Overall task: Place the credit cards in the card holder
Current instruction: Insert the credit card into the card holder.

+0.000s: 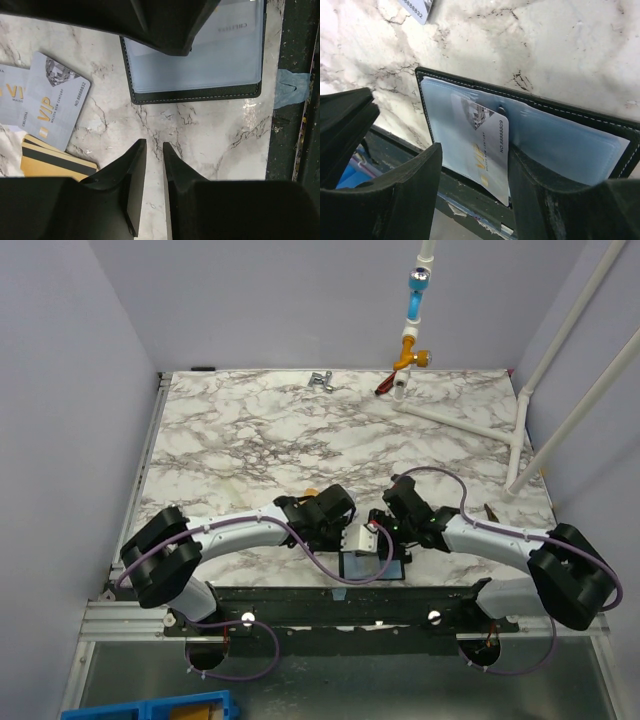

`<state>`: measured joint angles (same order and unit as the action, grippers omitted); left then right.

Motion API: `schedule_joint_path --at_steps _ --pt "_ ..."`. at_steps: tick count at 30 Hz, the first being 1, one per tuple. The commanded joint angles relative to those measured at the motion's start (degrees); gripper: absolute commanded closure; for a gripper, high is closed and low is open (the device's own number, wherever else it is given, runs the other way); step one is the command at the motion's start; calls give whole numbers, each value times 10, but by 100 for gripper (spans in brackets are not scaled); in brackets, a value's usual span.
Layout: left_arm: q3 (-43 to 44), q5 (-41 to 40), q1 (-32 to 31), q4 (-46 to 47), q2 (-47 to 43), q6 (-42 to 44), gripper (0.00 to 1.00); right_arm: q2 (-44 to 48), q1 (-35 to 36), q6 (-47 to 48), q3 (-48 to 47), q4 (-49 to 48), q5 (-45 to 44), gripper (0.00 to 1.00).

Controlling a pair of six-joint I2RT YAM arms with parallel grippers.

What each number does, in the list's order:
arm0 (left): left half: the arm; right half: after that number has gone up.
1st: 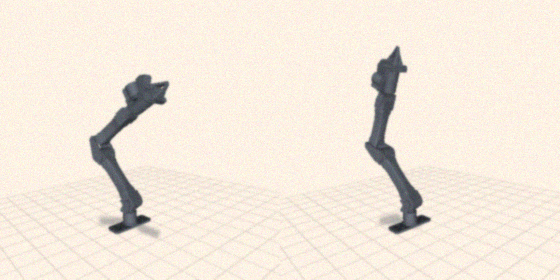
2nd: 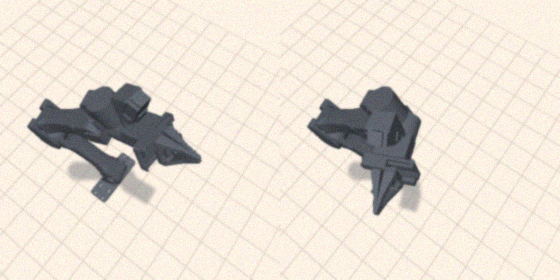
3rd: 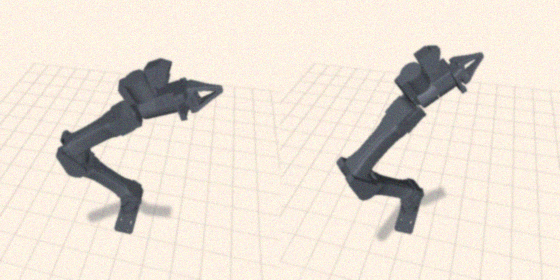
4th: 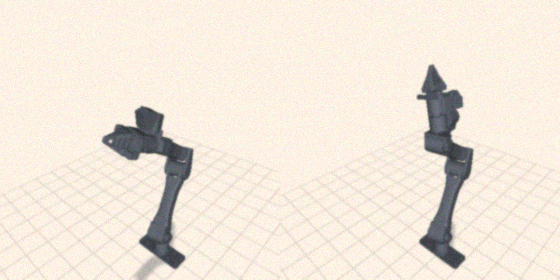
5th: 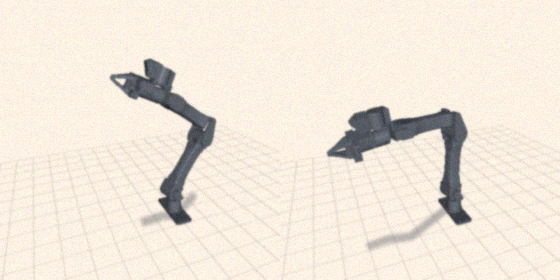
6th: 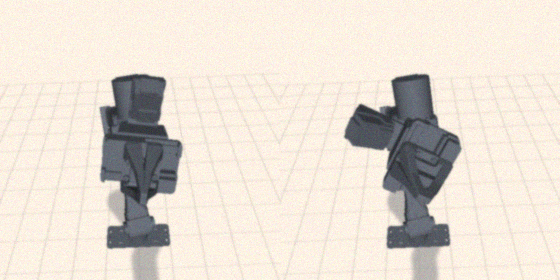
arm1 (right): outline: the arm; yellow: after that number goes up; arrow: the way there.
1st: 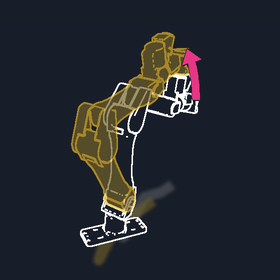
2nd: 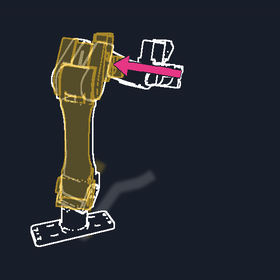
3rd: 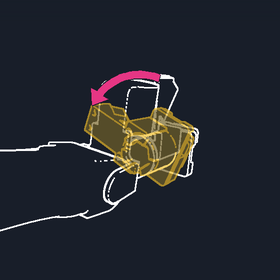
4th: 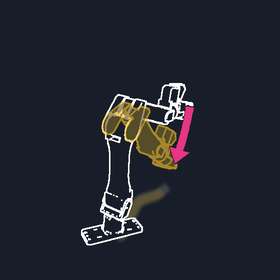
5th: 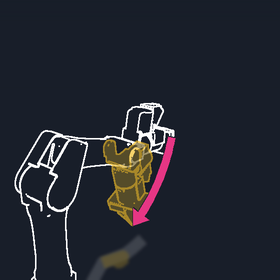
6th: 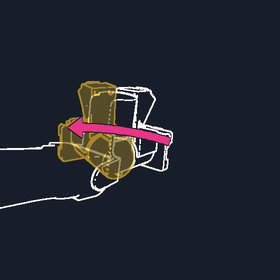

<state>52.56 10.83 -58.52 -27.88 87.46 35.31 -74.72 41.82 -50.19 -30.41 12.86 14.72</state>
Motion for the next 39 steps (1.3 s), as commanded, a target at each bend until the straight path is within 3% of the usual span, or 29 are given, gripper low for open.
schedule_joint_path --at_steps 1,5,17,27,39 --pt "-20 -1 12 27 -33 7 79 -22 21 -6 -24 135 -116 42" --pt "-40 16 36 38 -55 -3 79 -32 41 -16 -55 195 -165 39" --pt "-58 63 155 45 -164 -13 78 -44 61 -32 -90 226 -131 31" --pt "-69 72 163 34 -166 -19 78 -130 102 -41 -156 252 -201 39" --pt "-68 78 164 27 -157 -21 78 -156 127 -48 -170 235 -183 25"
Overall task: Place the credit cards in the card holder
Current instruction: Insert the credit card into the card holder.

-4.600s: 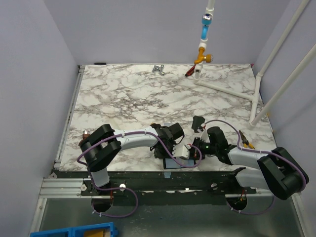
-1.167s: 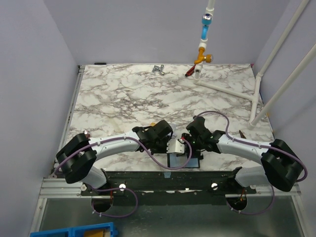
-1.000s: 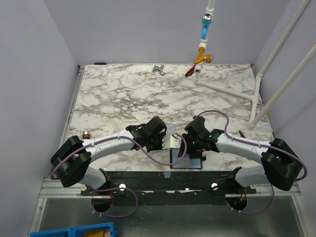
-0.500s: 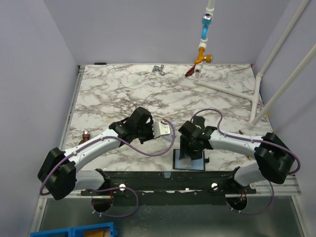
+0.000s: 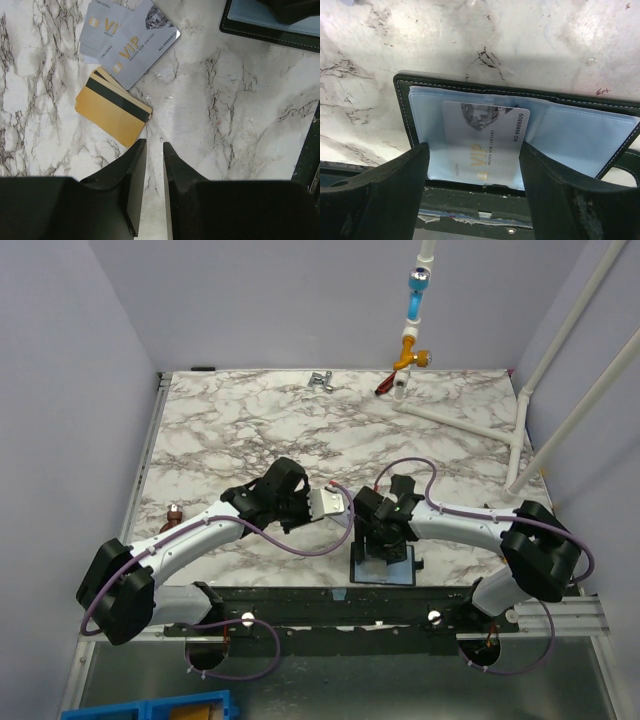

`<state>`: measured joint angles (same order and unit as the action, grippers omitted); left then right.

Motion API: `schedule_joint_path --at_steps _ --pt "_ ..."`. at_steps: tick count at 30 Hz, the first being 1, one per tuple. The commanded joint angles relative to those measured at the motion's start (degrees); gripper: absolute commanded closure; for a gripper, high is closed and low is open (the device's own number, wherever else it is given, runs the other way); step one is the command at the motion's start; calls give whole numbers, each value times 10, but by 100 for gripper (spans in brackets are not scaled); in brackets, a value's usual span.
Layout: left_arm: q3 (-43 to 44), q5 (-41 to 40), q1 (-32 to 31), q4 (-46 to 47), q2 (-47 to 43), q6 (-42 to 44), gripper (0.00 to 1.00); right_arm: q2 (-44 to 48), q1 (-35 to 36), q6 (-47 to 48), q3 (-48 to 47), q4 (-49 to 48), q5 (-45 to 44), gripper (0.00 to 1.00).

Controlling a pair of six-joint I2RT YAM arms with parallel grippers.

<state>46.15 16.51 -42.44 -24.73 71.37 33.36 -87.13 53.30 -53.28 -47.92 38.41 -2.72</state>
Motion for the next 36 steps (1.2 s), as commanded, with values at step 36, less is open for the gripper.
schedule_joint_path --at_steps 36 --pt "-4 27 8 -20 -12 9 78 -59 41 -38 -31 -13 -50 48"
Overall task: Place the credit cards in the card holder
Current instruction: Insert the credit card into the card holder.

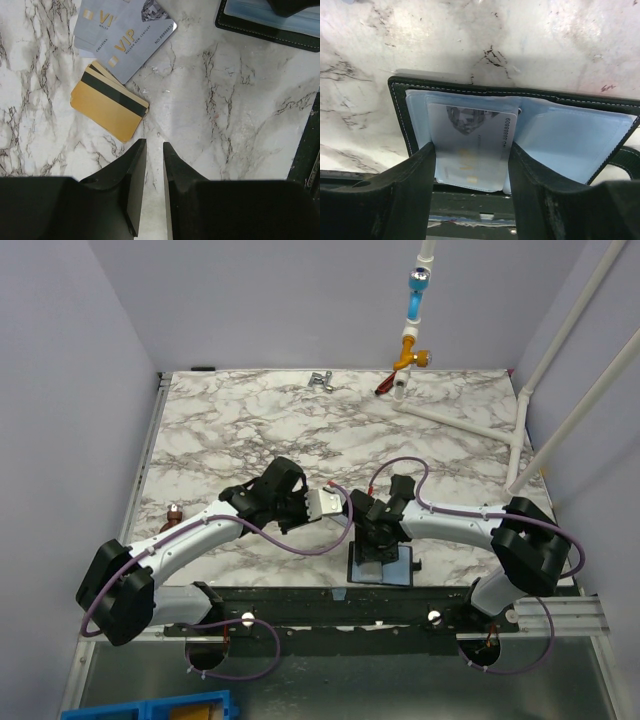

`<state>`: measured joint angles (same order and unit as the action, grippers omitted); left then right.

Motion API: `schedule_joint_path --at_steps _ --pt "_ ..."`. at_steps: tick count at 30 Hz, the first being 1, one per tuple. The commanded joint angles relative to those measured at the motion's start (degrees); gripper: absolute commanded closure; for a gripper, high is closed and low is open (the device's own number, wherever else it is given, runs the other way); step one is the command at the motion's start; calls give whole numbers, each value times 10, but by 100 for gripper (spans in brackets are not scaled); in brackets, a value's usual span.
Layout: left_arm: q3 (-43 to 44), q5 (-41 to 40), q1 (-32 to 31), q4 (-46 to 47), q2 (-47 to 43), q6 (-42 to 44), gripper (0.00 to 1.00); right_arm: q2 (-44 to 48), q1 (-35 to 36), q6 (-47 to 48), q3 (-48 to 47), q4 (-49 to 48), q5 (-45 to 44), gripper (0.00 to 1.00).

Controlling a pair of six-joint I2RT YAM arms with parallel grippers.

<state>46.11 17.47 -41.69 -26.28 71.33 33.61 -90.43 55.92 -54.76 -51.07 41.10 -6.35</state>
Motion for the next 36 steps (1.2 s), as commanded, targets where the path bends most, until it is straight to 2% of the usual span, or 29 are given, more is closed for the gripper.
schedule_joint_path --at_steps 1,3,6,8,11,15,20,25,29,36 --pt "-4 17 0 -5 -12 8 78 -25 15 -24 -2 -40 -16 53" --pt "-3 15 0 -6 -10 10 78 -20 15 -26 -6 -38 -22 62" --pt "1 16 0 -8 -6 10 78 -8 15 -28 -13 -37 -30 63" --pt "3 16 0 -9 -4 10 78 -2 15 -25 -15 -39 -34 59" --pt "10 16 0 -13 -2 10 78 -6 14 -19 -23 -27 -32 38" --pt "12 17 0 -15 -1 11 78 5 15 -18 -14 -19 -22 29" --pt "15 16 0 -18 2 13 78 21 15 -25 3 -20 -10 27" --pt "18 17 0 -22 5 14 78 30 15 -23 -6 -15 -10 35" --pt "17 15 0 -25 5 17 78 45 20 -20 -19 -5 -9 37" --pt "25 16 0 -32 9 21 78 33 36 -7 -25 -1 17 26"
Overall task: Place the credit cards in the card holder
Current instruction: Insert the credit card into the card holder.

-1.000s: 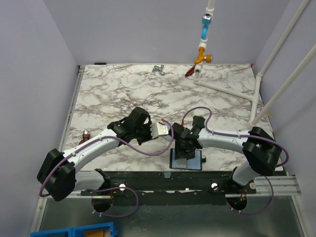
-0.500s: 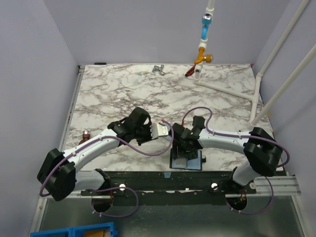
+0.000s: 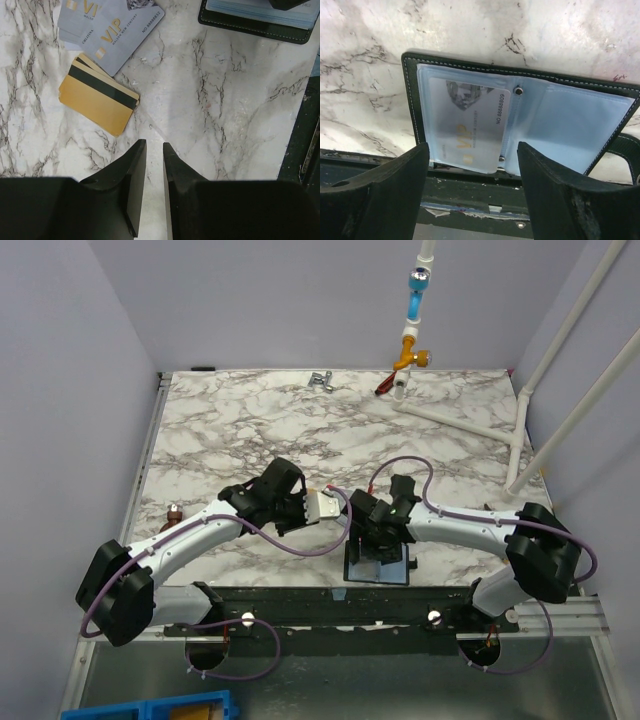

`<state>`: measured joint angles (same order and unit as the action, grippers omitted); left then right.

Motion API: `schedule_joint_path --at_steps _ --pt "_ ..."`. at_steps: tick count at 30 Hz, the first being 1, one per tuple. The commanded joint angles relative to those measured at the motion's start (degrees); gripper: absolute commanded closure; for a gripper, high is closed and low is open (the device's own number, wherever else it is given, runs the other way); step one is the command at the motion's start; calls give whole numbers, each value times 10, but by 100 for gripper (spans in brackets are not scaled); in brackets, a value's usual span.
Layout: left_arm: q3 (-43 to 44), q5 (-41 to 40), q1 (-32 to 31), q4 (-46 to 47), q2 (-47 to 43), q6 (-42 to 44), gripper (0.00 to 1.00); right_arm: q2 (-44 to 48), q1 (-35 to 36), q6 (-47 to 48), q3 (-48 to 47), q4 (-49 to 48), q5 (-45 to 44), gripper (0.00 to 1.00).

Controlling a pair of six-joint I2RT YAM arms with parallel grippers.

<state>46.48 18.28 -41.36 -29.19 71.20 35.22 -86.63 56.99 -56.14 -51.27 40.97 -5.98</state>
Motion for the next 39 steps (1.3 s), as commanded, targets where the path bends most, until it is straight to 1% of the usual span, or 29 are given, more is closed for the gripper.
schedule_joint_path --at_steps 1,8,14,19,23,26,29,31,34,39 --pt "23 8 -3 -4 11 5 78 -9 28 8 -25 0 15 25" --pt "26 7 -3 -9 5 6 78 -58 38 17 -44 -11 3 24" --pt "21 9 -4 -10 -1 6 78 -94 50 19 -77 3 -19 23" --pt "13 9 -3 -7 -10 5 78 -89 56 13 -83 3 -36 23" --pt "7 18 3 -4 -26 -1 76 -66 56 14 -64 -30 -30 23" --pt "9 43 23 -8 -34 -16 73 -28 57 22 -34 -78 -23 23" --pt "15 84 53 -19 -37 -31 73 14 56 21 9 -123 -27 23" --pt "18 100 70 -24 -39 -36 73 26 56 17 23 -133 -31 23" --pt "19 121 94 -33 -43 -40 72 21 57 18 29 -139 -29 23" --pt "26 142 127 -47 -54 -42 72 -29 56 20 7 -109 -36 23"
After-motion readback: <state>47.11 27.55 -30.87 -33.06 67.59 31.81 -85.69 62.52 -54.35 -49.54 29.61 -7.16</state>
